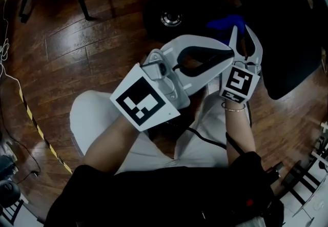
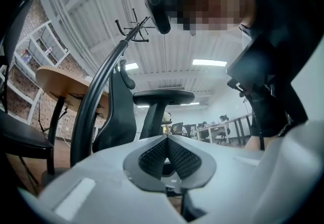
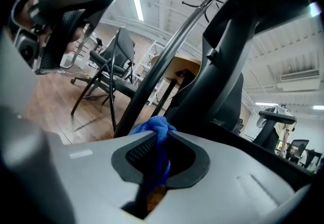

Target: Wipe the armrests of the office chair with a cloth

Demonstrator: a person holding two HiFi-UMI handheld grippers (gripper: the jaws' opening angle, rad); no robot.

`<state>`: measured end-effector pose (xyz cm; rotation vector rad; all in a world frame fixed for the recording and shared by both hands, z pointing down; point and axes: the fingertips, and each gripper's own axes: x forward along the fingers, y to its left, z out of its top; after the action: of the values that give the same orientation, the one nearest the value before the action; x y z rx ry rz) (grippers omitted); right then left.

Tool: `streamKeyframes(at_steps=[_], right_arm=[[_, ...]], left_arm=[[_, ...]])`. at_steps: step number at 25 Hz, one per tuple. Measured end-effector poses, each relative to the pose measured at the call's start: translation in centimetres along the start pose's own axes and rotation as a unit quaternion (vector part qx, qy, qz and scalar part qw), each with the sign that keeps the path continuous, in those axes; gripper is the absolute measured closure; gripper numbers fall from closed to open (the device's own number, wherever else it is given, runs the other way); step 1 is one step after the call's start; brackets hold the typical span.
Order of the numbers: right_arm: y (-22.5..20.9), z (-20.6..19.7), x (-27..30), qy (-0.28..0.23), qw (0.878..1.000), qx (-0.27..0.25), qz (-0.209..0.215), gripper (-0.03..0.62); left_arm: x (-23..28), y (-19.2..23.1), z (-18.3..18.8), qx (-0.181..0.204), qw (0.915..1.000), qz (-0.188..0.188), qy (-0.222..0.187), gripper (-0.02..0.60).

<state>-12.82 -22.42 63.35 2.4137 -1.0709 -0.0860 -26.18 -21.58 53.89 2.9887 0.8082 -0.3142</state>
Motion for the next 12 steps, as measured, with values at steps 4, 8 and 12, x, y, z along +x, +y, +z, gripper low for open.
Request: streamKeyframes(at_steps=[4,8,12], right_arm=[[-1.3,-1.9,-1.1,0.036,0.998,0.046,-0.023,0.551],[-1.6,-1.9,-1.0,0.031,0.998,0.039,-0.039,0.551],[-1.7,-1.6,-0.6,0.029,0.996,0.053,-0.073,0.549]], left_arm=[[-0.4,0.7,1.0,-0.019,0.9994,0.003,-0.029,0.575],[-0.3,1.5,1.0,-0.013,0.9995,0.019,-0.024,0.575],[0.0,0.5,-0.1,0.022,0.9996,0.004,0.017,0.575]])
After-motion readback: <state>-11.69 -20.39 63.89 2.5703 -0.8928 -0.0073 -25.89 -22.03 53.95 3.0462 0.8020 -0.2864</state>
